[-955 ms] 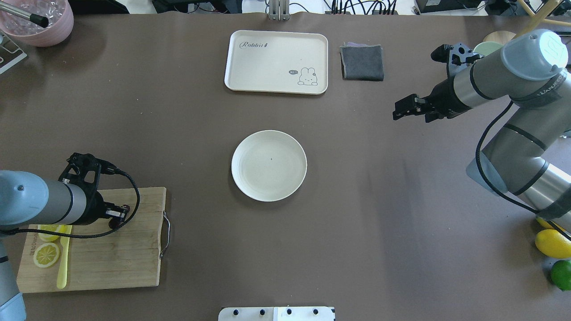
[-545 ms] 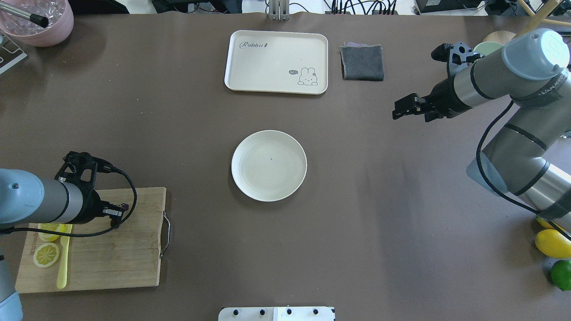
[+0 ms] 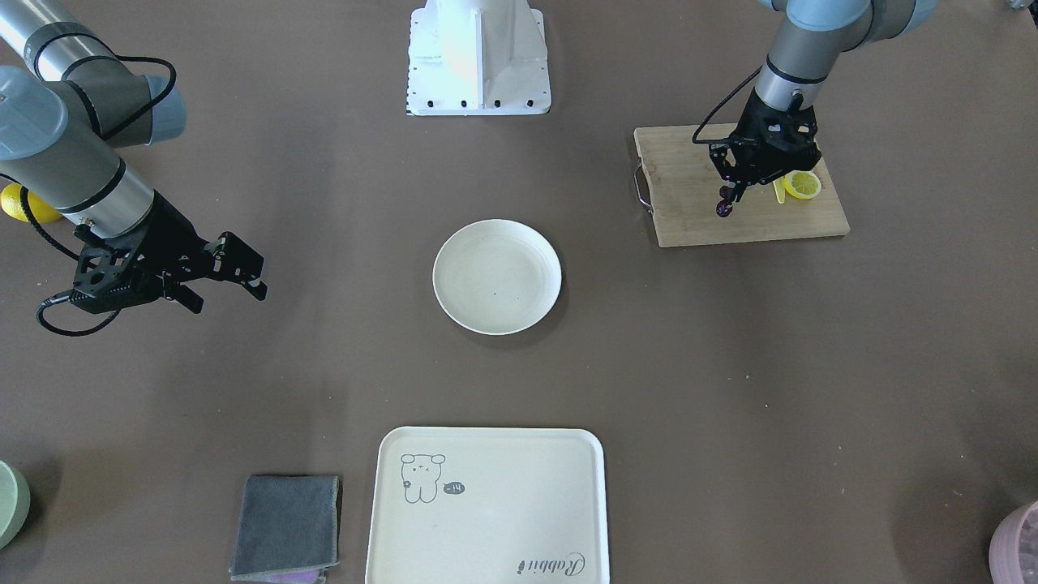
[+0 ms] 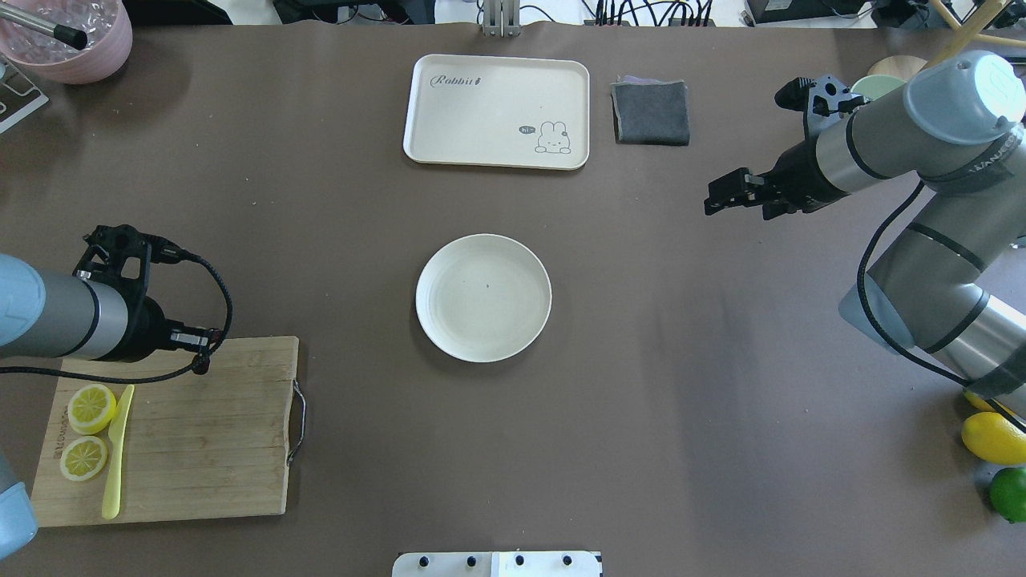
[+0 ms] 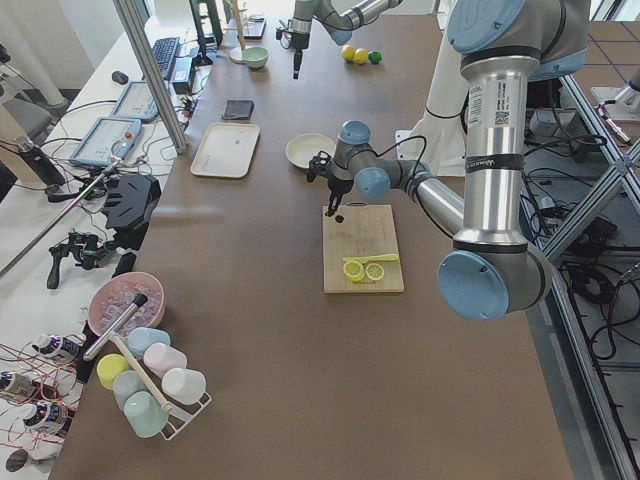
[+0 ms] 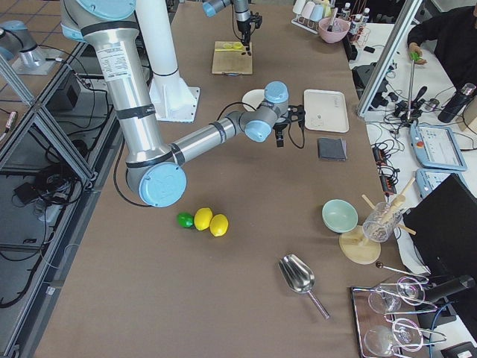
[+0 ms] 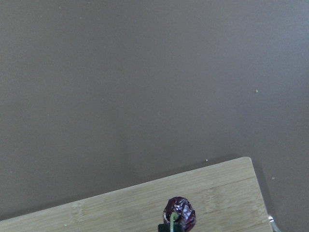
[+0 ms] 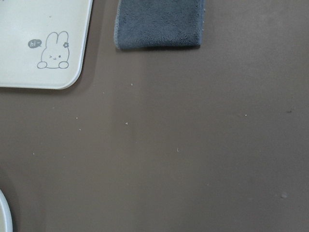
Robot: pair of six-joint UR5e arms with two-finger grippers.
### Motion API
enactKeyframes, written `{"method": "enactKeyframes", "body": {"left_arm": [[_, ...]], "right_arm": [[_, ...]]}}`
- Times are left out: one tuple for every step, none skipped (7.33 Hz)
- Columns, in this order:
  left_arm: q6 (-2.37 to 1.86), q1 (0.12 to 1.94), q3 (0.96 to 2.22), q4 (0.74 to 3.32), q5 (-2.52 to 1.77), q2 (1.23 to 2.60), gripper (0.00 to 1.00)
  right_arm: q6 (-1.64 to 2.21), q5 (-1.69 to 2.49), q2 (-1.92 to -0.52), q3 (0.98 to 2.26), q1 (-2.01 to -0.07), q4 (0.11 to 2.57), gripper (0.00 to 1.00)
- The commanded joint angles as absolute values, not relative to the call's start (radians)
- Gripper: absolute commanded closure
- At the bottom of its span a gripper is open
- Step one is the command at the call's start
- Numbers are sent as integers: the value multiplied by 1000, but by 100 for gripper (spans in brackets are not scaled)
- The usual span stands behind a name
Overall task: Place red cherry on plate
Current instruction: 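Carry the cherry with the left gripper over the white plate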
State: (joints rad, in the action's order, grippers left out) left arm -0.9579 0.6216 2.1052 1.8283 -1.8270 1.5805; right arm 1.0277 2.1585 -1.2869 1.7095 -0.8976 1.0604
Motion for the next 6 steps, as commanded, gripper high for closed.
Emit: {"method": "enactKeyframes", "body": {"left_arm": [[-962,666,2088,1588,-1844,1859,100],[-969,676,2054,1460,-1844,2026,100],[-1012,667,2016,1450,-1844,2077,100],[-1063,634,1963,1509,-1839,2115,100],[-1145,576,1854,1593,-1806,2172,100],[-1202,518,1750,1697,-1713,2216,100]], "right_arm": [[1028,2158,-1292,1709,-896,1062,0],[1026,2158,-1296,1709,-894,1062,0],[1022,2158,-1301,1709,-896,1062,0],[1022,2158,-1302,1709,-894,1060,0],[1019,2158,-1307,1709,-894,1060,0],[1019,2158,-1307,1709,-894,1060,0]]}}
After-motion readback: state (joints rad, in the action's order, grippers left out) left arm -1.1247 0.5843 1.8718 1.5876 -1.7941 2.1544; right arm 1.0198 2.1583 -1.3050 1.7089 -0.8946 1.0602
